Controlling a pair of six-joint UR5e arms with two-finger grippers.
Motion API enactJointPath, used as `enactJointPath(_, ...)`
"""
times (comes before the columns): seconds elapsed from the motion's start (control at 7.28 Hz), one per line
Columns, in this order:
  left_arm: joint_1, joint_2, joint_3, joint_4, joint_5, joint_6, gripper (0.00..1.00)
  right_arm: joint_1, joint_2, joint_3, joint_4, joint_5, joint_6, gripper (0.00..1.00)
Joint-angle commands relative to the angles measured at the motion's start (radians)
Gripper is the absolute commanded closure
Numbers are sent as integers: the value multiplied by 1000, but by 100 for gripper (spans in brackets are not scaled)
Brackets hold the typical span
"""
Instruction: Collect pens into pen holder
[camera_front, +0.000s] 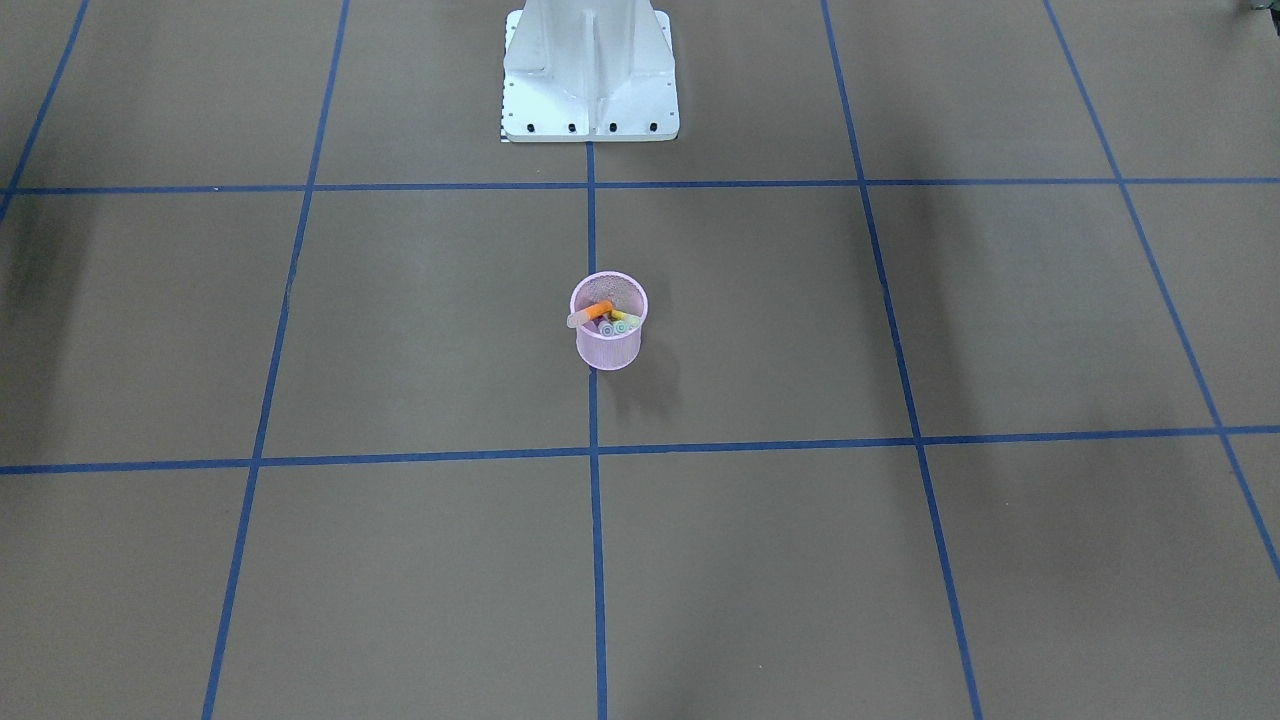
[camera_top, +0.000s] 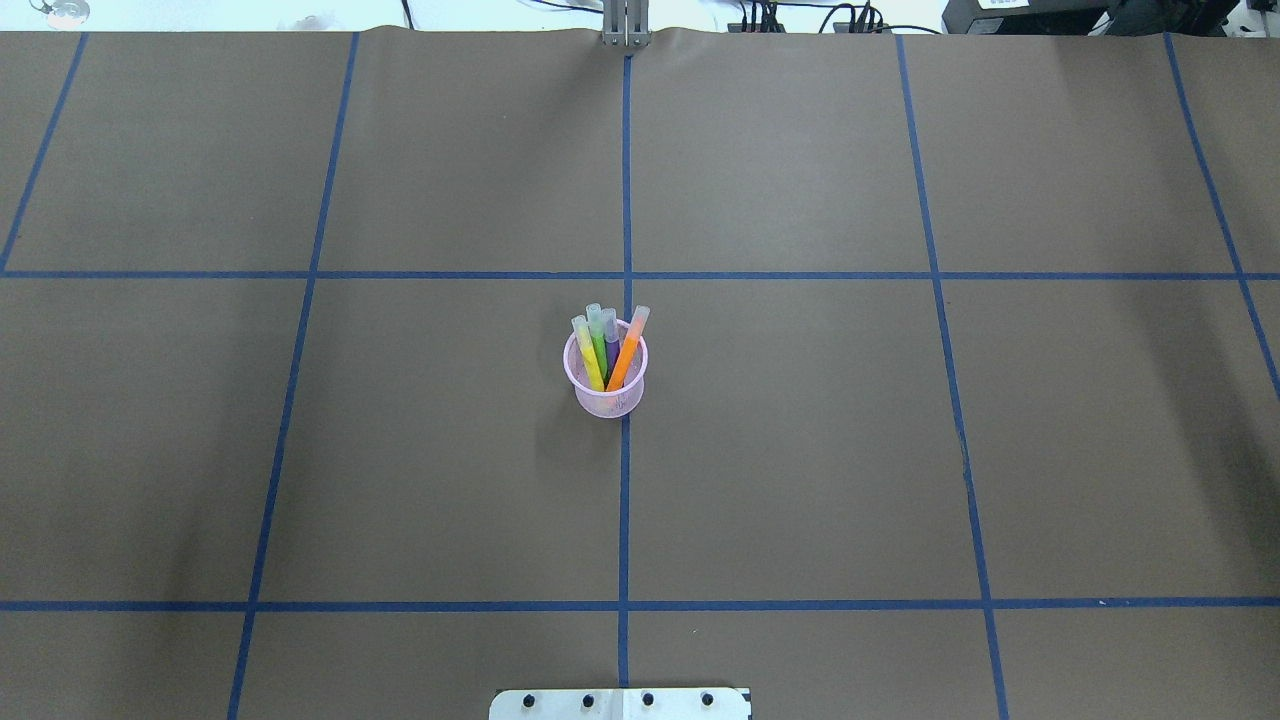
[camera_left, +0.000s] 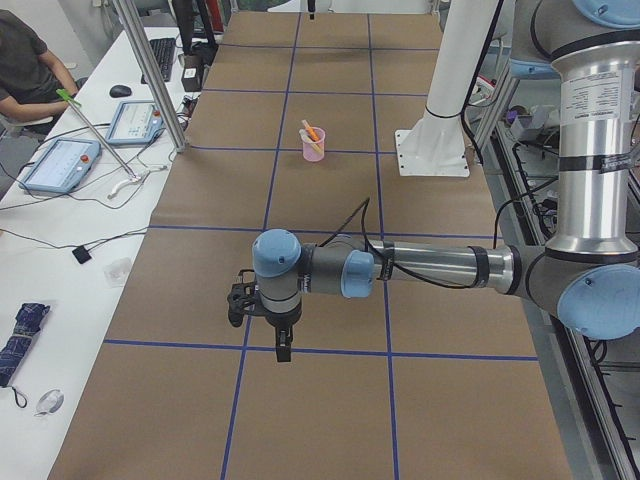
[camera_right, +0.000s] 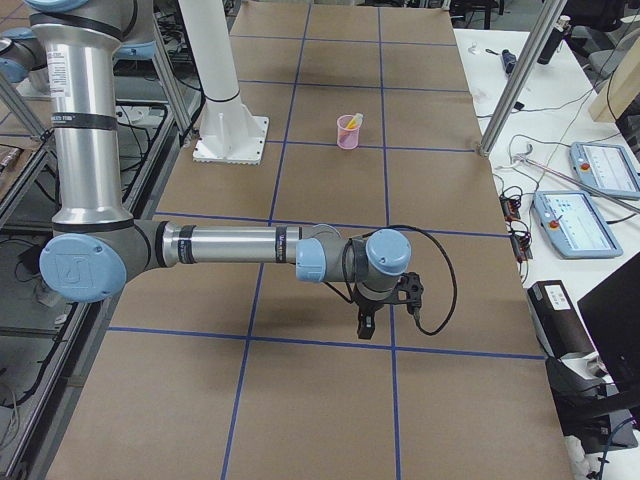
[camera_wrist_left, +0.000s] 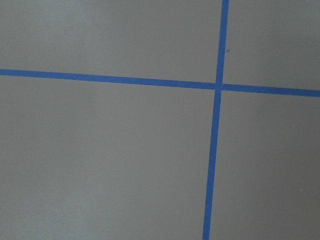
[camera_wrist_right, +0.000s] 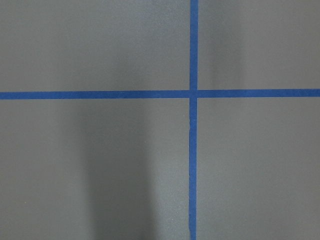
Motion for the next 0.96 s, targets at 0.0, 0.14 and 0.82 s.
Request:
enactJointPath(0.0, 0, -3, 2, -3, -1, 0, 0, 0, 0, 0, 1, -11, -2, 0)
enactJointPath(0.14, 0, -3, 0, -1, -1, 0, 0, -2, 0, 0, 1, -14, -2, 0)
enactJointPath(0.82, 0, 0, -9, -1, -6, 3, 0, -2, 0, 9, 2, -13, 0, 0)
